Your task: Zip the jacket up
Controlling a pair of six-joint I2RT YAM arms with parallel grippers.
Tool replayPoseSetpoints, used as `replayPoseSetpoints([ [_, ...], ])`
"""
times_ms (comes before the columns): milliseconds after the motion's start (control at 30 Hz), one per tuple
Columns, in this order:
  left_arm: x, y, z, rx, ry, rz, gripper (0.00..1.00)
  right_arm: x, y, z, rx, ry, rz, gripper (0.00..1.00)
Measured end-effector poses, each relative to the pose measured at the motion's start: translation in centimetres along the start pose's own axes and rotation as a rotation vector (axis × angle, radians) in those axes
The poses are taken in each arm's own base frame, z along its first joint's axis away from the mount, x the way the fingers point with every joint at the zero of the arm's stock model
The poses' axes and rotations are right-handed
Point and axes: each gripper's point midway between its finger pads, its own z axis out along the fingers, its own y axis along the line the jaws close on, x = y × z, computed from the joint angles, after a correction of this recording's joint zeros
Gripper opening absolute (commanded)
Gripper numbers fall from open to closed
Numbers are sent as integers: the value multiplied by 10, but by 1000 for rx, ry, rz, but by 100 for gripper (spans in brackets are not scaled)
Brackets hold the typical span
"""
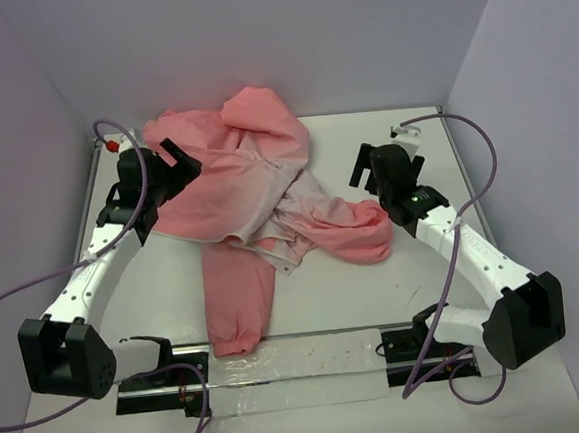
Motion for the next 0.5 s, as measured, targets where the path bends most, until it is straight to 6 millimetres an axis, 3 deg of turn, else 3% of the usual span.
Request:
replayPoseSetpoints([
  [167, 17, 7, 9, -17, 50, -44, 97, 10, 1, 4, 0, 35, -9, 100],
  [500, 94, 40, 10, -109, 205, -93, 95, 33, 12, 14, -51, 123, -39, 100],
])
